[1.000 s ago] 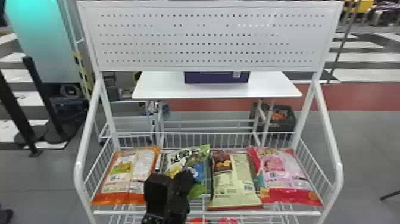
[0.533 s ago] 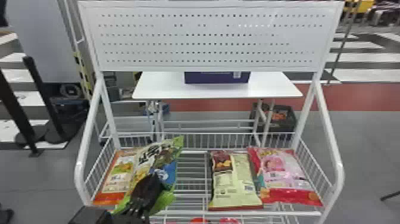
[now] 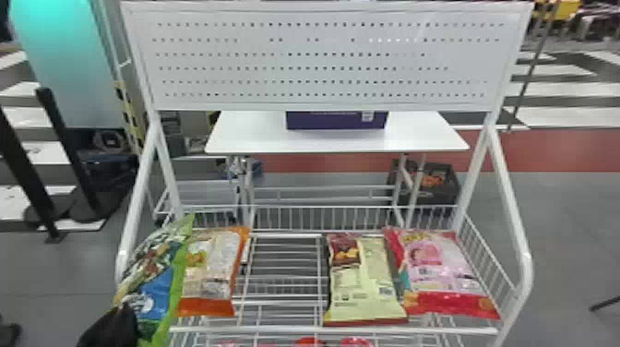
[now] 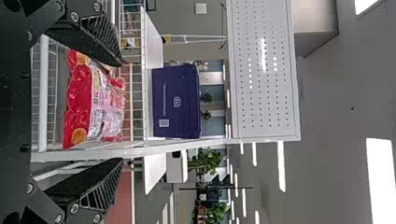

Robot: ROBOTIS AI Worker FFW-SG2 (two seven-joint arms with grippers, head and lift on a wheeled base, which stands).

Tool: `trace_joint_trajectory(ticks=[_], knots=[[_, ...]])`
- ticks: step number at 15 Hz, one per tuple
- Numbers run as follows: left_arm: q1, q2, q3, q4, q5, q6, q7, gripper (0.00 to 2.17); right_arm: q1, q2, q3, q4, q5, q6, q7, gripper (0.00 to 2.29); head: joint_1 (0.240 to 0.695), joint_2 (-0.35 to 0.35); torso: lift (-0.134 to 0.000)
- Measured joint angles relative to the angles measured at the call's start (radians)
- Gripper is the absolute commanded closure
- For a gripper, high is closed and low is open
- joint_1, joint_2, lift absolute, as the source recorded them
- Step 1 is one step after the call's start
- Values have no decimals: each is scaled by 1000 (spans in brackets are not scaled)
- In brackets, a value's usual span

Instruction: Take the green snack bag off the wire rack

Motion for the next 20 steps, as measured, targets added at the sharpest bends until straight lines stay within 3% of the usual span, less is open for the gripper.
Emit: trace_joint_trajectory(ticks=[8,20], knots=[[123,17,50,22,-11,-120,-15,1787,-7,0,4,7,-1,0,0,174,499,0,0],[149,20,61,38,-11,-173,-22,1787,0,1,4,0,0,-9,0,174,499,0,0]])
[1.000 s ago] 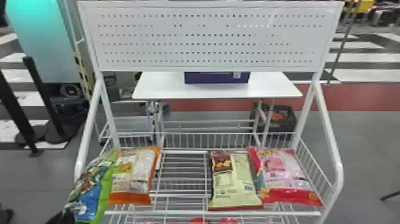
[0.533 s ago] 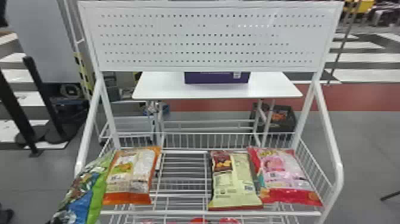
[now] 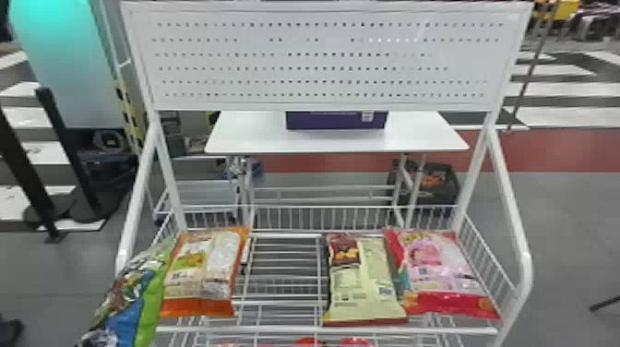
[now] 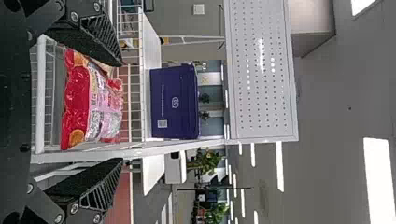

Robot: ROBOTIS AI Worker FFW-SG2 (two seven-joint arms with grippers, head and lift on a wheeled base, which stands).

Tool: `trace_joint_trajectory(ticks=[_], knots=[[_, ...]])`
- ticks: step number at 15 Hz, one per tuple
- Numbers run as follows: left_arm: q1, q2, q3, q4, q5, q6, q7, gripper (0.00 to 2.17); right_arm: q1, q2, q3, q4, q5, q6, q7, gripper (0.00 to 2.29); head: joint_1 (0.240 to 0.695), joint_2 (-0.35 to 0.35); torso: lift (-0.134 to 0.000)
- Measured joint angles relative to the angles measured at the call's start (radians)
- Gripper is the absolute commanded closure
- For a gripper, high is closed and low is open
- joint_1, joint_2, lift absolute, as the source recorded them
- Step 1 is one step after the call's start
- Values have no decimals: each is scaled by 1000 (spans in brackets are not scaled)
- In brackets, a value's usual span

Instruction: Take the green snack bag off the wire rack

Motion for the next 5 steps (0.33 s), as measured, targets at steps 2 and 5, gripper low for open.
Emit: trace_joint_trajectory(ticks=[2,5], knots=[[2,0,1,1,0,-7,0,1787,2,1,1,-1,0,-2,0,174,499,0,0],[5,0,1,1,0,-16,0,1787,5,2,2,-4,0,-3,0,174,499,0,0]])
